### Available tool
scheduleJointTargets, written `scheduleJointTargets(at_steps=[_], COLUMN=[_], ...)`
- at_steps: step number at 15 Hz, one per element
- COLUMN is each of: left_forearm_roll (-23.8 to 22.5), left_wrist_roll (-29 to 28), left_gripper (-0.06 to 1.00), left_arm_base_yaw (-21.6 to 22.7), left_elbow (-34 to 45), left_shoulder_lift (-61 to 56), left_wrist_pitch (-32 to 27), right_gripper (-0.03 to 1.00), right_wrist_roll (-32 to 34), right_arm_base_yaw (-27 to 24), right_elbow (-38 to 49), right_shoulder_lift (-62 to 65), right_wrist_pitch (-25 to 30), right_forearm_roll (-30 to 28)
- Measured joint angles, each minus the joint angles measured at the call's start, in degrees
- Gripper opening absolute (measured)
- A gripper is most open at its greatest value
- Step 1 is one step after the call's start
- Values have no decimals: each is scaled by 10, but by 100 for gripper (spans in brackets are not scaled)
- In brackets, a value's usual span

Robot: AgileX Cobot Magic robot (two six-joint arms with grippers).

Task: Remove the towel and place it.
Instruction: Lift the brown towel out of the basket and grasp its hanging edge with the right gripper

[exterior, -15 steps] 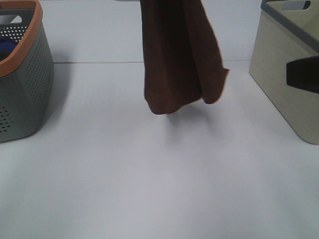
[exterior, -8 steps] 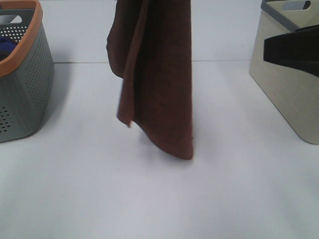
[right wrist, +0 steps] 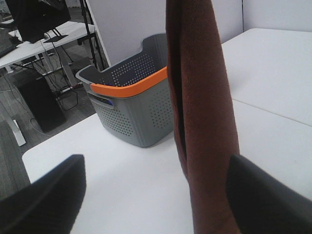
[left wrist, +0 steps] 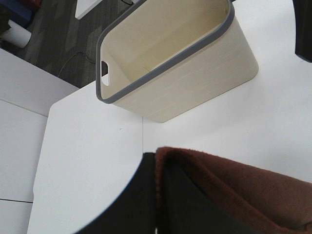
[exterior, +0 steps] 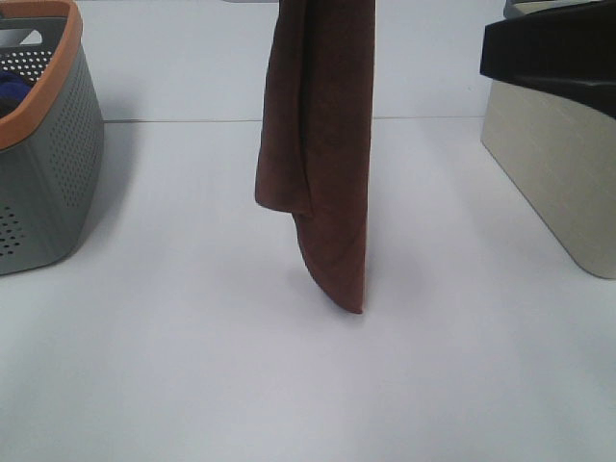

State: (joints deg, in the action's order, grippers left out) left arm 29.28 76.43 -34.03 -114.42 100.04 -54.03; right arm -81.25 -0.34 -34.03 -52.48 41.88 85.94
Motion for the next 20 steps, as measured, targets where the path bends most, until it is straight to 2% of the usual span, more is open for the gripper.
scheduleJointTargets(at_steps=[4,9,14,18,20], left_forearm_roll=[-1,-1,-1,-1,-1], left_wrist_roll=[-2,-4,-4,-4,-4], left_gripper=[0,0,0,0,0], left_arm_base_yaw=[0,0,0,0,0], left_elbow=[0,0,0,0,0], left_shoulder_lift=[0,0,0,0,2], left_wrist_pitch=[5,5,5,5,7], right_gripper=[69,67,67,64,64], right_wrist_roll=[-18,-118,-190,-206,-207], right_arm_base_yaw=[0,0,0,2,26], right_elbow=[-1,-1,-1,-1,-1], right_shoulder_lift=[-13,-97,-219,-252,-252], right_wrist_pitch=[3,36,70,125,113], right_forearm_roll=[11,74,121,130,130])
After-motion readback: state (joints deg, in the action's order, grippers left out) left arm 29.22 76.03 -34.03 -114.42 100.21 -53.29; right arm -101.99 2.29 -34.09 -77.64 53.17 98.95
